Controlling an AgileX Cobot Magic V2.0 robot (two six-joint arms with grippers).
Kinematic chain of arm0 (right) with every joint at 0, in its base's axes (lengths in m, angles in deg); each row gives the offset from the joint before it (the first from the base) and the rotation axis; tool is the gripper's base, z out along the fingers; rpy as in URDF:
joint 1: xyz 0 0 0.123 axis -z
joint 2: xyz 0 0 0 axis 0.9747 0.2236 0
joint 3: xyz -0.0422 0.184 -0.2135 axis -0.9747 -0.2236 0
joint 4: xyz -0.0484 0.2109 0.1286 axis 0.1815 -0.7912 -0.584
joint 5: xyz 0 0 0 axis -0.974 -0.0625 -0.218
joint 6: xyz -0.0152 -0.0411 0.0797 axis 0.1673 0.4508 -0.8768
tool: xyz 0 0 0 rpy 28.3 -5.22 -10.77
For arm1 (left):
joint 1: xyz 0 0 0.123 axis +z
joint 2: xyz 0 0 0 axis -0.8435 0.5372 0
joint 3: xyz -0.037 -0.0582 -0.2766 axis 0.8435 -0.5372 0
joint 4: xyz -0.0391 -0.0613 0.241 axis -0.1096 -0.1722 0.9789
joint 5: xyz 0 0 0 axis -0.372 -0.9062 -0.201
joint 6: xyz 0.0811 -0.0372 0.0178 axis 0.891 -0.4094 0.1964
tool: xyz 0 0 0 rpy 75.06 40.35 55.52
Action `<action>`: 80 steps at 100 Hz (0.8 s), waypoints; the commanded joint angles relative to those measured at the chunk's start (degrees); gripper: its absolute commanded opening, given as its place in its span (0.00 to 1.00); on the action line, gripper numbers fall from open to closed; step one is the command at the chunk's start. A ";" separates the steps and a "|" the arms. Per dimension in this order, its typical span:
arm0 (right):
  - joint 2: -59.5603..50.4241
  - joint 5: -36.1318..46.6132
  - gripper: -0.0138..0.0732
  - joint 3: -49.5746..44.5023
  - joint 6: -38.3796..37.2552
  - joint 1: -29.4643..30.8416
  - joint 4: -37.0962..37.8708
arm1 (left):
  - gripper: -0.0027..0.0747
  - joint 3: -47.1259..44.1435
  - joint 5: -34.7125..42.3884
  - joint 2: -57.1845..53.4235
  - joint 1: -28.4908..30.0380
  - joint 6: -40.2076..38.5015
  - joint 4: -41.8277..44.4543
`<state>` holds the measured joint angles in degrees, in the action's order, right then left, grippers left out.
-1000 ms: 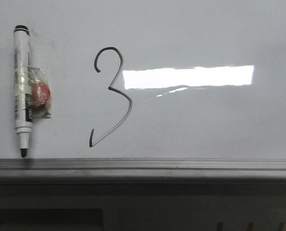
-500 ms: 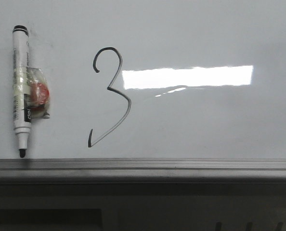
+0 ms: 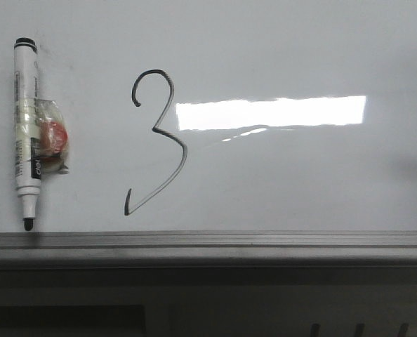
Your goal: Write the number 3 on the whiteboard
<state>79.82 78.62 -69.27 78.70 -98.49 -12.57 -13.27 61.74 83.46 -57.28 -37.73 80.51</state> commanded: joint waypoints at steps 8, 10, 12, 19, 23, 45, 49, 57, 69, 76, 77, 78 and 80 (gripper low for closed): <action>0.22 5.12 0.08 1.63 -0.26 12.23 0.52 | 0.01 -1.74 4.07 -1.43 0.08 -0.08 -0.47; 0.22 5.12 0.08 1.46 -0.26 13.56 0.52 | 0.01 -1.74 4.07 -1.43 0.08 -0.08 -0.47; 0.11 5.12 0.08 1.35 -0.26 14.81 0.52 | 0.01 -1.74 4.07 -1.43 0.08 -0.08 -0.47; -1.53 5.20 0.08 -0.03 -0.26 18.67 0.52 | 0.01 -1.74 4.07 -1.43 0.08 -0.08 -0.47; -3.80 5.20 0.08 -1.43 -0.26 20.82 0.52 | 0.01 -1.74 4.07 -1.43 0.08 -0.08 -0.47; -19.41 4.74 0.08 -11.26 -4.24 27.43 0.33 | 0.01 -1.74 4.07 -1.43 0.08 -0.08 -0.47; -21.61 4.39 0.08 -12.60 -4.74 27.70 0.33 | 0.01 -1.74 4.07 -1.43 0.08 -0.08 -0.47; -24.88 4.05 0.08 -15.73 -4.74 27.70 0.33 | 0.01 -1.74 4.07 -1.43 0.08 -0.08 -0.47; -24.96 -7.34 0.08 -15.62 -4.74 27.73 0.33 | 0.01 -1.74 4.05 -1.43 0.08 -0.08 -0.47; -24.96 -16.31 0.08 -15.62 -4.74 27.73 0.33 | 0.01 -1.74 4.05 -1.43 0.08 -0.08 -0.47; -24.96 -18.29 0.08 -15.62 -4.74 27.73 0.33 | 0.01 -1.74 4.05 -1.43 0.08 -0.08 -0.47; -24.96 -18.47 0.08 -15.62 -4.74 27.73 0.28 | 0.01 -1.74 4.05 -1.43 0.08 -0.08 -0.47; -24.96 -17.74 0.08 -15.62 -4.74 27.73 0.28 | 0.01 -1.74 4.05 -1.43 0.08 -0.08 -0.47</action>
<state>55.79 64.27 -83.56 73.95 -71.19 -12.57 -13.27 61.74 83.46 -57.28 -37.73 80.51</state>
